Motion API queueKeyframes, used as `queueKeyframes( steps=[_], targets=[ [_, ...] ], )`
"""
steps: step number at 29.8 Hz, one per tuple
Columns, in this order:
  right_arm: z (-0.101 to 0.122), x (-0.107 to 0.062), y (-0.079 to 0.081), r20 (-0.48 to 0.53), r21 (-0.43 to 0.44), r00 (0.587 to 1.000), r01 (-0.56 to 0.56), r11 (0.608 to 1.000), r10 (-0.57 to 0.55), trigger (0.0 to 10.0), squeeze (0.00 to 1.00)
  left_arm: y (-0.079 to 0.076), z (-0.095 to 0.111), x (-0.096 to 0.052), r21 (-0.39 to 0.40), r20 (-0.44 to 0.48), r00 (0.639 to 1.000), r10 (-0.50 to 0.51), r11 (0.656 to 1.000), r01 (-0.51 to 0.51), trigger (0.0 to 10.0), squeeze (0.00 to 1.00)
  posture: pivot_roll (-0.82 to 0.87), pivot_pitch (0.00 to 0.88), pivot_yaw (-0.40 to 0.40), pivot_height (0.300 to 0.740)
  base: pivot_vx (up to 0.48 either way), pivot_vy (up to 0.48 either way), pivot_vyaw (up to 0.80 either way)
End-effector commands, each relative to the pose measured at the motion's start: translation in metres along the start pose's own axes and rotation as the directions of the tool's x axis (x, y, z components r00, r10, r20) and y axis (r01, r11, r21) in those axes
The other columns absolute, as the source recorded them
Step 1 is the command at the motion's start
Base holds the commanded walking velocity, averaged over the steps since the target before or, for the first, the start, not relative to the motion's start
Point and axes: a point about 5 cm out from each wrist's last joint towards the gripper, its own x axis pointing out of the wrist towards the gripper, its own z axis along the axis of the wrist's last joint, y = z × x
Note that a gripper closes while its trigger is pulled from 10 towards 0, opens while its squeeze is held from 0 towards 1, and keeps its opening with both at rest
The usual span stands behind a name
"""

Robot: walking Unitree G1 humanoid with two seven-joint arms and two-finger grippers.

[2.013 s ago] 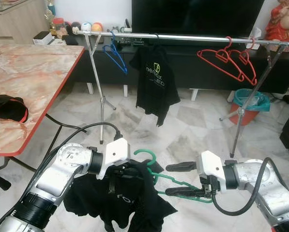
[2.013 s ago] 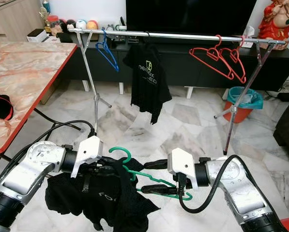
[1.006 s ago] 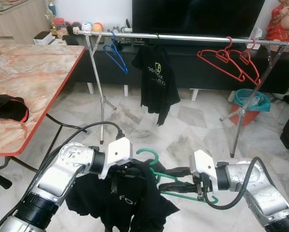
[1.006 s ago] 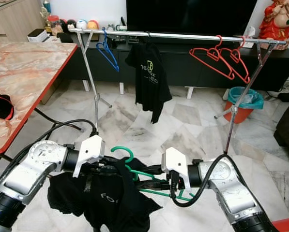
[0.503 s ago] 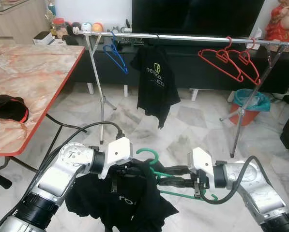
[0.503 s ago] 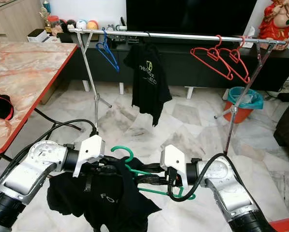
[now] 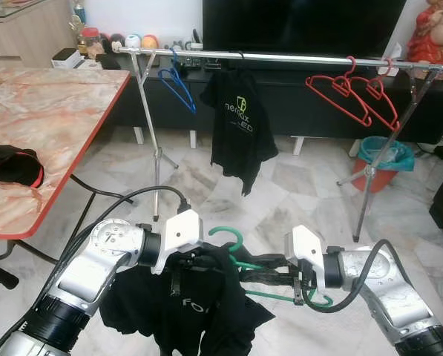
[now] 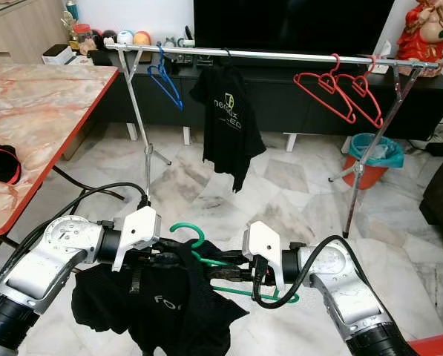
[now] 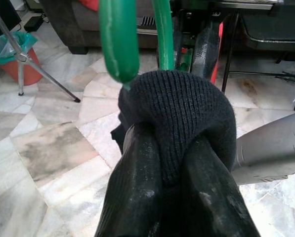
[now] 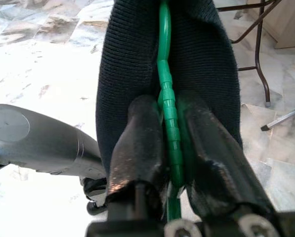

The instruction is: Hang hanger

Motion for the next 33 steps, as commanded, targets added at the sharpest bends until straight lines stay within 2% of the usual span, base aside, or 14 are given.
queueKeyframes(
  steps=[1,22,23,24,33],
  targets=[
    [0.001,0.000,-0.002,-0.003,-0.009,1.000,0.006,1.000,-0.006,0.0,0.00,0.000,0.009,0.000,0.043,0.006,1.000,-0.016,0.999,0.016,10.0,0.00,0.05,0.001,-0.015,0.740,0.000,0.000,0.00],
    [-0.001,0.007,0.005,0.027,0.006,1.000,-0.014,1.000,0.014,0.0,0.00,-0.001,0.008,0.000,0.029,0.008,1.000,-0.026,0.999,0.025,10.0,0.00,0.05,0.000,-0.006,0.740,0.000,0.000,0.00],
    [-0.001,0.007,0.006,0.027,0.007,1.000,-0.013,1.000,0.013,0.0,0.00,-0.002,0.009,0.000,0.022,0.012,0.999,-0.034,0.999,0.033,10.0,0.20,0.05,0.000,-0.006,0.740,0.000,0.000,0.00],
    [-0.002,0.007,0.006,0.028,0.008,1.000,-0.014,1.000,0.014,0.0,0.00,-0.003,0.009,-0.001,0.014,0.013,0.999,-0.043,0.999,0.043,10.0,1.00,0.05,0.000,-0.005,0.740,0.000,0.000,0.00],
    [-0.002,0.008,0.005,0.029,0.008,1.000,-0.004,1.000,0.004,0.0,0.00,-0.006,0.011,-0.010,0.001,0.005,0.996,-0.088,0.996,0.088,10.0,1.00,0.05,0.000,-0.004,0.740,0.000,0.000,0.00]
  ],
)
